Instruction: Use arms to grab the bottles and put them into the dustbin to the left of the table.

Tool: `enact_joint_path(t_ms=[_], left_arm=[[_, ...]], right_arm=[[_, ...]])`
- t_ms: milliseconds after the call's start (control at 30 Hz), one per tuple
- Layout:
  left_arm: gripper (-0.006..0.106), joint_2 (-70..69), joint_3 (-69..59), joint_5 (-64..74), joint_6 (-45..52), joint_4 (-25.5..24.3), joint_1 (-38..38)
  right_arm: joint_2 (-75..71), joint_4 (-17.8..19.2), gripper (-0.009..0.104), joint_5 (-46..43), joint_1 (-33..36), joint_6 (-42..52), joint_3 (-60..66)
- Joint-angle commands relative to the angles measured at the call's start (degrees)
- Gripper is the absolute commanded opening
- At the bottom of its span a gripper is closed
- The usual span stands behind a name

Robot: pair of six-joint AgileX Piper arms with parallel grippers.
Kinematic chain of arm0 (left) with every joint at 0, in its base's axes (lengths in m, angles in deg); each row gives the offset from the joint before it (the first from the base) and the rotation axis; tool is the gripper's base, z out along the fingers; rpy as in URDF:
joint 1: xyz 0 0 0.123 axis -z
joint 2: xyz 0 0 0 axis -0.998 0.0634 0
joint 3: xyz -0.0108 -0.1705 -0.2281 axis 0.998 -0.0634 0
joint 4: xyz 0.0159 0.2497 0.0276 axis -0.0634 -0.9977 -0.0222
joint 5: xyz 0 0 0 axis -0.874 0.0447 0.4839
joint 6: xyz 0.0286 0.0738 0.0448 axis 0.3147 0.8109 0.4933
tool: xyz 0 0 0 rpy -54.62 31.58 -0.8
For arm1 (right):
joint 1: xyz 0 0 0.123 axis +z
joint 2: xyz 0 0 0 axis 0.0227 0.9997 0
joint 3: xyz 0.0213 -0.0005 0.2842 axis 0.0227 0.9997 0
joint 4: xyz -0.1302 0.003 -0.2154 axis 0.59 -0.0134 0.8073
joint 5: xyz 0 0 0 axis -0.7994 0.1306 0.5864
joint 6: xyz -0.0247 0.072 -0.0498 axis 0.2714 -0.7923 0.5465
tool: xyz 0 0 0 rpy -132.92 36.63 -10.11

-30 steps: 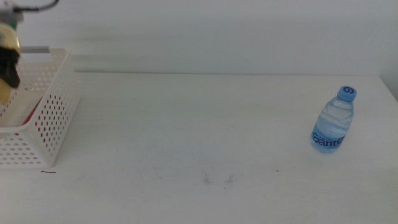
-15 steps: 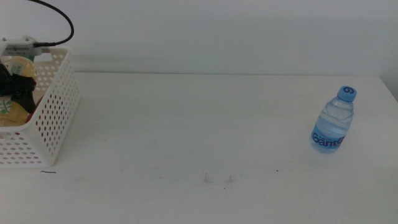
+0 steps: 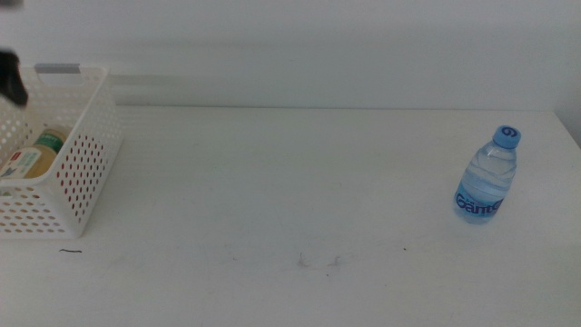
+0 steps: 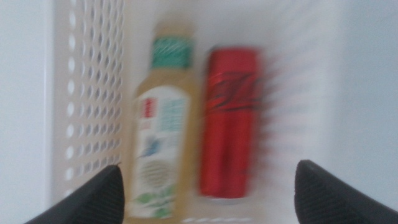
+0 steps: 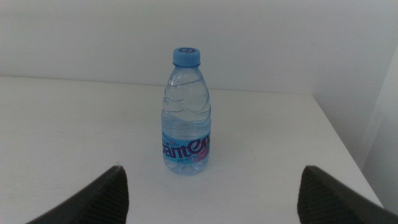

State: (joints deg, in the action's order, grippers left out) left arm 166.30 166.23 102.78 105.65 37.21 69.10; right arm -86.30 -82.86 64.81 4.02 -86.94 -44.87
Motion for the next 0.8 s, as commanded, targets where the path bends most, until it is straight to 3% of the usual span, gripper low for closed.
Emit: enact_joint_path(t_ms=[0,167,233,300,533,767], left_arm=[[0.094,-7.44,-0.71,0.04,0.84,5.15,1.54],[0.094,-21.25,-4.41,0.04,14.73,24.00,5.84],[0.094,-26.44,-7.70,0.04,15.76,28.11,9.54],[0.094,-31.69,-10.14,0.04,15.05,27.76,14.47],[0.094,-39.40,-11.65,-1.93,6.87,14.78,32.70],[0.094,-39.40,-11.65,-1.56,5.02,14.68,37.62]], right_arm=[[-0.20,0.54,0.079,-0.45,-0.46,0.32,0.20],[-0.20,0.54,0.079,-0.45,-0.46,0.32,0.20],[-0.20,0.54,0.079,-0.45,-0.46,0.32,0.20],[-0.20,0.54,0.079,-0.45,-0.46,0.32,0.20],[-0.20,0.54,0.079,-0.45,-0.46,0.32,0.20],[-0.20,0.54,0.079,-0.45,-0.46,0.32,0.20]])
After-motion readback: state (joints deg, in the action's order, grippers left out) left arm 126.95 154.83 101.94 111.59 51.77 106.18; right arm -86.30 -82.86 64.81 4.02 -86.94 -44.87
